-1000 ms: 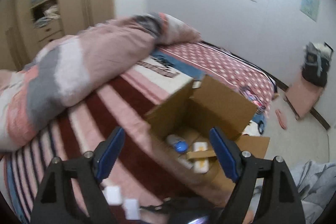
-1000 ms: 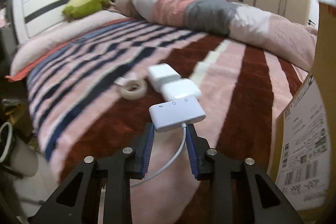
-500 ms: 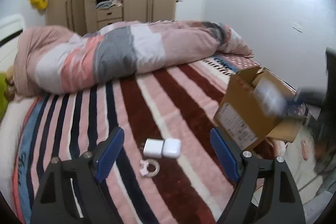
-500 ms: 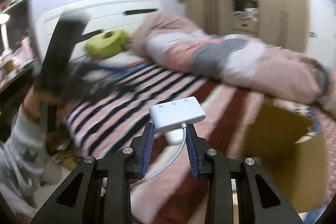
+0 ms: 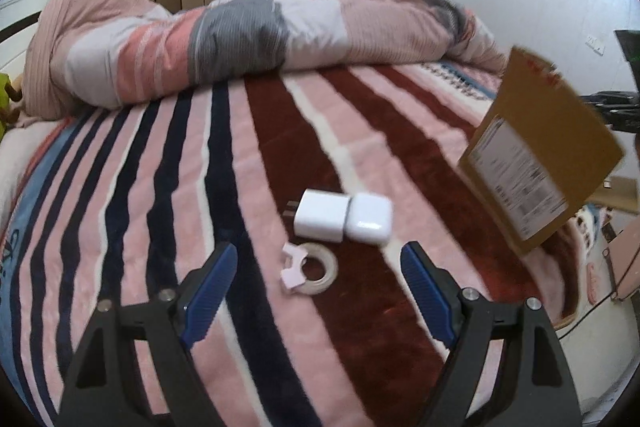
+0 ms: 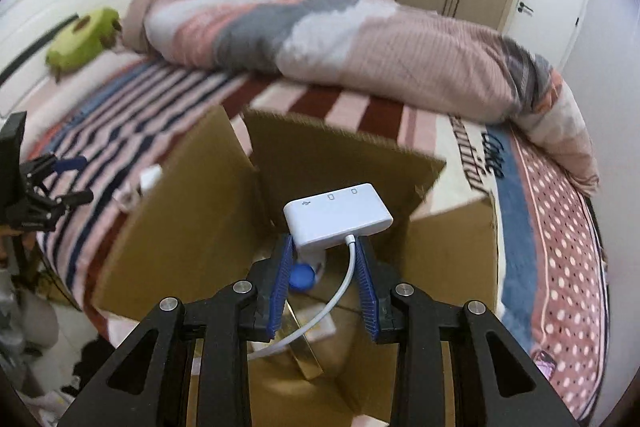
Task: Organize rigid objects
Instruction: 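Drop the USB hub with its cable into the box with the right gripper, then grasp the tape roll with the left gripper and drop it into the box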
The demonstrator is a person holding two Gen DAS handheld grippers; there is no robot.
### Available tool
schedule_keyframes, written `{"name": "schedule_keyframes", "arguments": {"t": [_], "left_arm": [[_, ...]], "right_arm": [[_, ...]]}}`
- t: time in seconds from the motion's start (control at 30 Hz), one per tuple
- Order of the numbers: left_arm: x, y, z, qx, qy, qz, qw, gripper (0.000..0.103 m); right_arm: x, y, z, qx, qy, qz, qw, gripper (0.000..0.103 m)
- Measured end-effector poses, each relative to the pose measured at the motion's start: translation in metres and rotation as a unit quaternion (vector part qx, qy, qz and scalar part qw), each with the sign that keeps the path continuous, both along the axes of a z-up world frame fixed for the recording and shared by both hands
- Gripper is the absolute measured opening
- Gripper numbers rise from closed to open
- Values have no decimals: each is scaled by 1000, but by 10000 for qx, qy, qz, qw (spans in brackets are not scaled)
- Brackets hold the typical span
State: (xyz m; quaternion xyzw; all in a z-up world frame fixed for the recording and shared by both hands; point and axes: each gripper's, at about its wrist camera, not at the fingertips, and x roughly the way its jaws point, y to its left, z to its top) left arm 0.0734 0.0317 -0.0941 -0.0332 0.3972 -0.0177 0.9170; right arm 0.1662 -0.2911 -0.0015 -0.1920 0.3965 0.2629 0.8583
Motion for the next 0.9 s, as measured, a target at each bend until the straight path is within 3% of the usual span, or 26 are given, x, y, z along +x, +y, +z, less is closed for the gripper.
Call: {"name": "schedule_keyframes", "arguments": {"t": [0.03, 0.1, 0.13, 0.23, 0.4, 0.43, 0.53, 0.67, 0.9], "left_arm": [[3, 1, -8, 64, 56, 50, 10000, 82], [11, 5, -24, 136, 252, 146, 9995, 82], [14, 7, -32, 124, 328, 179, 9992, 82], [24, 10, -52, 73, 486, 197, 9986, 81], [35, 4, -64, 32, 470, 108, 9988, 55], [36, 0, -65, 78, 456, 82, 9989, 44], [39, -7, -65, 274, 518, 36, 9983, 39], [27, -5, -42, 297, 400, -4, 9988, 39], [-4, 14, 50, 538, -48, 42, 9985, 39]], "right_arm": [[-1, -2, -3, -42, 48, -22, 10000, 31], [-2, -4, -5, -42, 79, -58, 9999, 54], [-5, -5, -4, -2, 41, -44, 10000, 56], [-10, -2, 0, 125, -57, -15, 9999, 56], [-28, 16, 17, 617, -197, 324, 9974, 56], [-35, 23, 20, 689, -266, 445, 9963, 56], [-53, 44, 28, 985, -362, 823, 9911, 56], [-72, 79, 28, 1326, -204, 1389, 9812, 56], [-98, 129, -14, 1359, 178, 1902, 9721, 56]]}}
